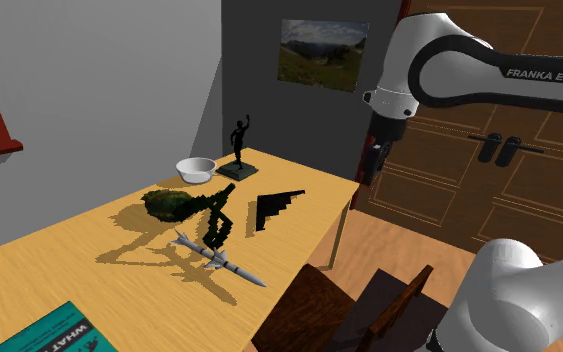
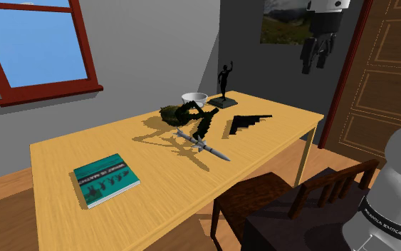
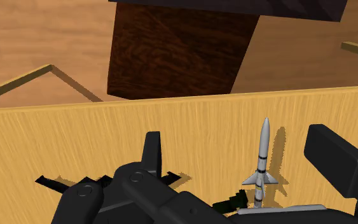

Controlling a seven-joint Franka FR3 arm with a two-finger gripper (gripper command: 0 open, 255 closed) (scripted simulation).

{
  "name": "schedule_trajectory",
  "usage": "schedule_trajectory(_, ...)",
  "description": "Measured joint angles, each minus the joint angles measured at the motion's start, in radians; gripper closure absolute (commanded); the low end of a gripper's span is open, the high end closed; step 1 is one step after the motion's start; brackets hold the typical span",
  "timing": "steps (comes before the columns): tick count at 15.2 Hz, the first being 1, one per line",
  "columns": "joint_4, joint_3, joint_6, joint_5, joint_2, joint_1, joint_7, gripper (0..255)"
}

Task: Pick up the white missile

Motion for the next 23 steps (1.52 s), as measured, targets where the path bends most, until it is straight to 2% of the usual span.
schedule_trajectory(4, -0.020, 0.009, 0.061, 0.010, 0.048, 0.007, 0.016, 0)
schedule_trajectory(11, -0.043, 0.054, 0.264, 0.045, 0.246, 0.035, 0.078, 0)
schedule_trajectory(23, 0.075, 0.118, 0.556, 0.060, 0.678, 0.066, 0.166, 0)
